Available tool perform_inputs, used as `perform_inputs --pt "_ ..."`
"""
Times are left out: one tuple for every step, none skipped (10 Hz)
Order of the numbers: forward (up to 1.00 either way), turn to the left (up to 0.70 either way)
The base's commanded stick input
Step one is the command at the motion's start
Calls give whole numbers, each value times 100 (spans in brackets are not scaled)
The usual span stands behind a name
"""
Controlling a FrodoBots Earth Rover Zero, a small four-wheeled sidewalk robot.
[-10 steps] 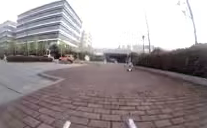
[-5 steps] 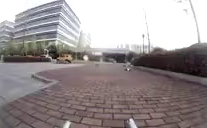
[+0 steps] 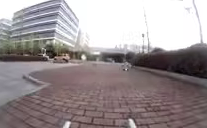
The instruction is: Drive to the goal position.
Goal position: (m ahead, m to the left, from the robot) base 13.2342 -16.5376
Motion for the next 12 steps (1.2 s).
perform_inputs --pt "70 0" --pt "70 0" --pt "70 -1" --pt "70 -8" --pt "70 -13" --pt "70 -14" --pt "70 -14" --pt "70 -14" --pt "70 -14" --pt "70 -14" --pt "70 -14" --pt "70 -14"
